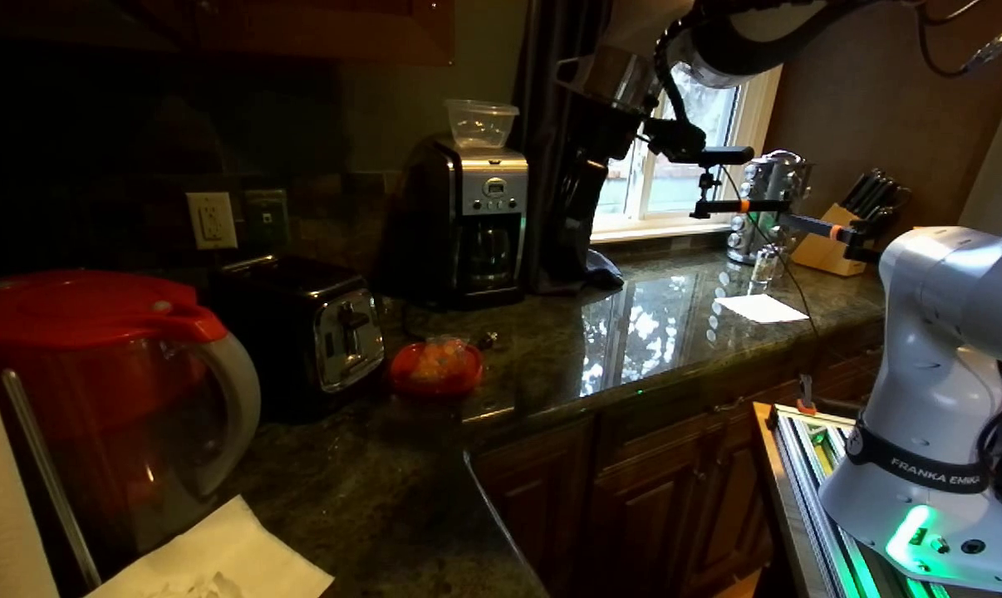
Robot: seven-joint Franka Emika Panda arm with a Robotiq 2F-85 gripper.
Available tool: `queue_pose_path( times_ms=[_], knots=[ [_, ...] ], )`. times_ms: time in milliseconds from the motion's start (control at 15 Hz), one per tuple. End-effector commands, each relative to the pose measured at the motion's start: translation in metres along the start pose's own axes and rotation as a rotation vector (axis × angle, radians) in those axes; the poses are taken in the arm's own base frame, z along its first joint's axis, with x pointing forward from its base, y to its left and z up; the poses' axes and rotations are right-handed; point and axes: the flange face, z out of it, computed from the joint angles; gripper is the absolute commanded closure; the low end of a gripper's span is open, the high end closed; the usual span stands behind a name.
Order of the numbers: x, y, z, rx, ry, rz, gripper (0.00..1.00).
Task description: Pull the clear jug backwards and then remove its lid
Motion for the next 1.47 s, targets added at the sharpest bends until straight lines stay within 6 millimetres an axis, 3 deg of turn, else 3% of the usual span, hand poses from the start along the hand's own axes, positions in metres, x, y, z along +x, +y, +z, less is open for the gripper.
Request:
queue_pose_path(
  times_ms=[0, 333, 467, 533, 600, 867, 1067, 1400],
  knots=[
    [0.043, -0.012, 0.02, 0.043, 0.03, -0.002, 0.0],
    [0.129, -0.063, 0.047, 0.091, 0.042, -0.032, 0.0],
    [0.154, -0.087, 0.061, 0.115, 0.001, -0.086, 0.0],
    [0.161, -0.089, 0.063, 0.122, -0.014, -0.126, 0.0],
    [0.138, -0.082, 0.053, 0.087, 0.028, -0.091, 0.0],
    [0.164, -0.095, 0.069, 0.109, -0.003, -0.099, 0.0],
    [0.19, -0.134, 0.078, 0.113, 0.013, -0.129, 0.0],
    [0.21, -0.198, 0.079, 0.147, 0.041, -0.125, 0.0]
  ],
)
